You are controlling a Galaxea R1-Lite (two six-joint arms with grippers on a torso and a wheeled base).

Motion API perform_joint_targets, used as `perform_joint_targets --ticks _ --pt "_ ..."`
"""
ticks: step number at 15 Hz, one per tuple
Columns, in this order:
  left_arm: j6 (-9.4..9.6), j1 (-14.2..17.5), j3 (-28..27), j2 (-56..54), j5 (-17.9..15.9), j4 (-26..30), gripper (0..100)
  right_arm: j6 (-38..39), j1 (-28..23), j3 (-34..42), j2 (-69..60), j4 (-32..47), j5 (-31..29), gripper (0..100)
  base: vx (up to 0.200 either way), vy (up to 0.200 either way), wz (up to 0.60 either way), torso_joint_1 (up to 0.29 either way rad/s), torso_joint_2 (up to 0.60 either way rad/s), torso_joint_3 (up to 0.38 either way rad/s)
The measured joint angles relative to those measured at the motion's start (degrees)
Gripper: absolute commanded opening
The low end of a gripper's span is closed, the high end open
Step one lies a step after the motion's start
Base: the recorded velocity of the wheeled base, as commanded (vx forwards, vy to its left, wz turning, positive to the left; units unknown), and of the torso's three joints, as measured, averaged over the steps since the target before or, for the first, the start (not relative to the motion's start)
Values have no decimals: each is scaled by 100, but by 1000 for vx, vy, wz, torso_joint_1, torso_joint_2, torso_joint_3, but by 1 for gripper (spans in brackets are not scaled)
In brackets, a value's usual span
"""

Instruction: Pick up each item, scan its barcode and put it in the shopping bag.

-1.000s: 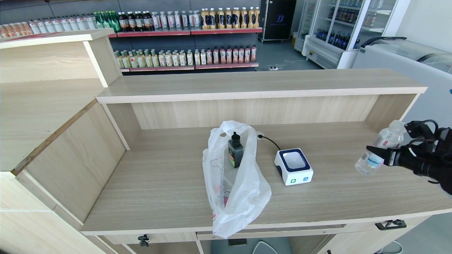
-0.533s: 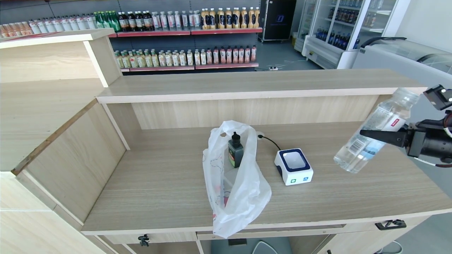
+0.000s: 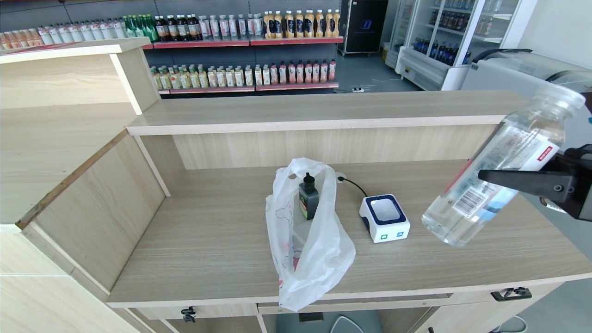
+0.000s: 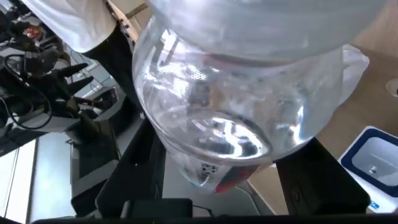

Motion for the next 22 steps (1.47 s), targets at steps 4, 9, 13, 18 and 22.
perform_joint_targets --ticks 4,9,13,18,22 --pt "-2 0 0 0 0 0 100 246 1054 -38 -505 57 -219 0 0 0 0 0 0 0" --pt "-2 0 0 0 0 -2 100 466 1591 -127 -819 13 -389 0 0 0 0 0 0 0" --pt "0 0 0 0 0 0 100 864 1842 -165 -1067 22 -429 0 0 0 0 0 0 0" --pt "0 0 0 0 0 -2 100 961 2415 -276 -1263 11 -438 0 0 0 0 0 0 0" --pt "0 0 0 0 0 0 100 1220 2815 -560 -1281 0 -443 0 0 0 0 0 0 0"
